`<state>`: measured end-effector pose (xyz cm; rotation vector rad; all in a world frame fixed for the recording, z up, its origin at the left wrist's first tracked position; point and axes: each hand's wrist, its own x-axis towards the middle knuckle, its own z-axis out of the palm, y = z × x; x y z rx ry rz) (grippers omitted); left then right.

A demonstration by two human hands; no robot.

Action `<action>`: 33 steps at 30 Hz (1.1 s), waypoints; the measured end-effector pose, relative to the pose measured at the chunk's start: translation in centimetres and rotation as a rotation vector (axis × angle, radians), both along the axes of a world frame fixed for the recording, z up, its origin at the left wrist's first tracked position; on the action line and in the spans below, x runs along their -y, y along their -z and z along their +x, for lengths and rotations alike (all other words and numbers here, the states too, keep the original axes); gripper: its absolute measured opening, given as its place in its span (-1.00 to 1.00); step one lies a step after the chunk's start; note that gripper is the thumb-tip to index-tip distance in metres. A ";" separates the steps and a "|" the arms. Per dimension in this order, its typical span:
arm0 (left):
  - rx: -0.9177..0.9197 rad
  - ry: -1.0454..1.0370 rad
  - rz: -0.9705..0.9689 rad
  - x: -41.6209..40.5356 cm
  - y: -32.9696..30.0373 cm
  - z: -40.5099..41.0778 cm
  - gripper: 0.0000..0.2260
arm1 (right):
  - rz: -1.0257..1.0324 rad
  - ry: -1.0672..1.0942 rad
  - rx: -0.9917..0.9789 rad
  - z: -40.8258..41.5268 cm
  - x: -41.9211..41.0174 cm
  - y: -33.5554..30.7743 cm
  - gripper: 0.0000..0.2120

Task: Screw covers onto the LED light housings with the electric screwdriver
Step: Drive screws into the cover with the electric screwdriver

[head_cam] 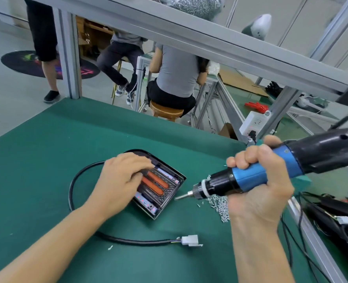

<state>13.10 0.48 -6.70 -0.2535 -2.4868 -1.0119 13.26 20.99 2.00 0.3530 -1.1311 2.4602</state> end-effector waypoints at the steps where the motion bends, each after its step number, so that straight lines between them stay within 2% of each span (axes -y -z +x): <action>1: 0.085 -0.013 -0.025 0.8 0.5 0.1 -0.69 | 0.018 -0.028 0.006 -0.1 0.8 0.3 -0.78; 4: 0.209 -0.047 -0.130 1.3 2.6 0.3 -0.72 | 0.106 -0.071 0.005 -0.5 2.8 1.3 -0.77; 10: 0.173 -0.038 -0.120 1.1 4.4 0.4 -0.67 | 0.276 -0.106 -0.011 -1.0 5.0 2.4 -0.71; 15: 0.148 -0.020 -0.102 1.2 4.6 0.4 -0.67 | 0.391 -0.091 -0.031 -1.2 5.5 3.1 -0.80; 18: 0.138 -0.024 -0.094 1.1 4.7 0.4 -0.67 | 0.395 -0.099 -0.034 -1.2 5.6 3.4 -0.88; 28: 0.139 -0.021 -0.093 1.2 4.9 0.5 -0.67 | 0.368 -0.064 0.013 -1.3 5.2 3.4 -0.90; 30: 0.135 -0.019 -0.090 1.3 4.8 0.5 -0.67 | 0.340 -0.047 0.028 -1.1 5.0 3.3 -0.89; 33: 0.129 -0.016 -0.089 1.2 4.7 0.7 -0.56 | 0.300 0.021 0.050 -0.8 4.0 2.8 -0.81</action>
